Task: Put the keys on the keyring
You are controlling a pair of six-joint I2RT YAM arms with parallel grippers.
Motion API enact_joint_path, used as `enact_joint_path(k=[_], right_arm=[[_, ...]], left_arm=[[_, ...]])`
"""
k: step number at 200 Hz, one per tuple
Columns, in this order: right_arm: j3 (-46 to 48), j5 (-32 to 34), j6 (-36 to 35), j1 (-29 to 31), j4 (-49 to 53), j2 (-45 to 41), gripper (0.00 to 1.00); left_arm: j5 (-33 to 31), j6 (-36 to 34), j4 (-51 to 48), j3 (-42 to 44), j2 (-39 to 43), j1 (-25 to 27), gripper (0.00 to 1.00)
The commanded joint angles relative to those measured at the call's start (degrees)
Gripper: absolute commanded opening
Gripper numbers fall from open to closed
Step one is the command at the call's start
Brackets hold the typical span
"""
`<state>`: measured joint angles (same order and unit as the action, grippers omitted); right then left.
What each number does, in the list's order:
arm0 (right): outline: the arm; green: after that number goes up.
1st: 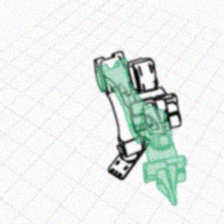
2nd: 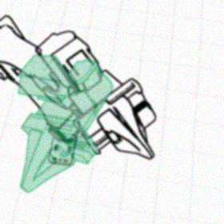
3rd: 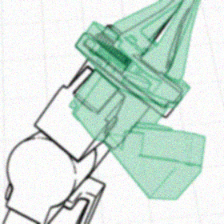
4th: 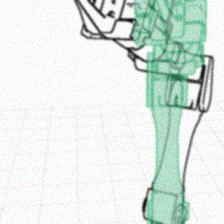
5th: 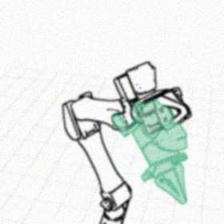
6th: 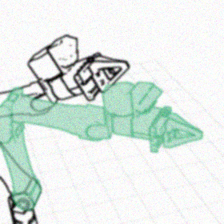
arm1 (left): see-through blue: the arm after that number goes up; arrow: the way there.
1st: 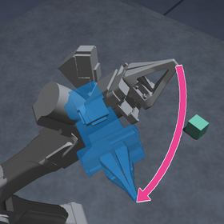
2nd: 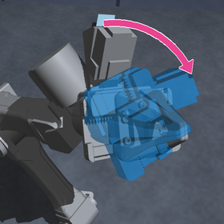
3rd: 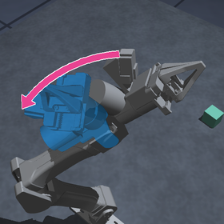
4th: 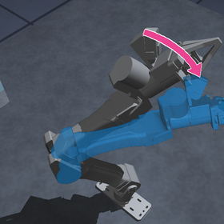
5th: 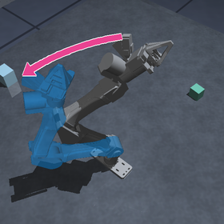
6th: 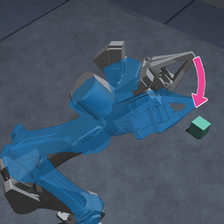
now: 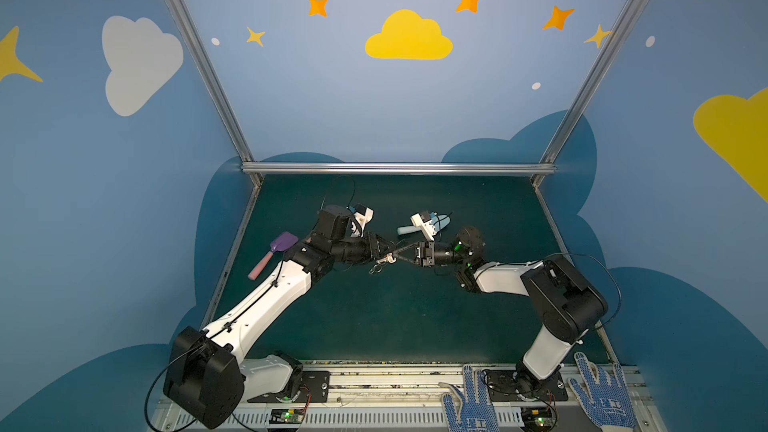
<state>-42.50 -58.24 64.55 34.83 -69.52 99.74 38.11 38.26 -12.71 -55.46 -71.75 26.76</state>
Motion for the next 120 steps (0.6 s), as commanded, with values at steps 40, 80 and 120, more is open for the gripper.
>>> enact_joint_path(k=[40, 80, 120], right_arm=[[-0.83, 0.23, 2.57, -0.73, -5.38, 1.41, 0.00], [-0.88, 0.49, 4.20, -1.07, -7.25, 2.29, 0.00], [-1.09, 0.65, 6.00, -1.43, -9.61, 3.17, 0.00]], left_arm=[[1.82, -0.47, 1.14, 0.87, 1.18, 0.06, 0.21], [1.96, -0.36, 1.20, 1.12, 1.15, 0.09, 0.16], [2.14, -0.58, 1.31, 1.41, 1.43, 0.06, 0.23]])
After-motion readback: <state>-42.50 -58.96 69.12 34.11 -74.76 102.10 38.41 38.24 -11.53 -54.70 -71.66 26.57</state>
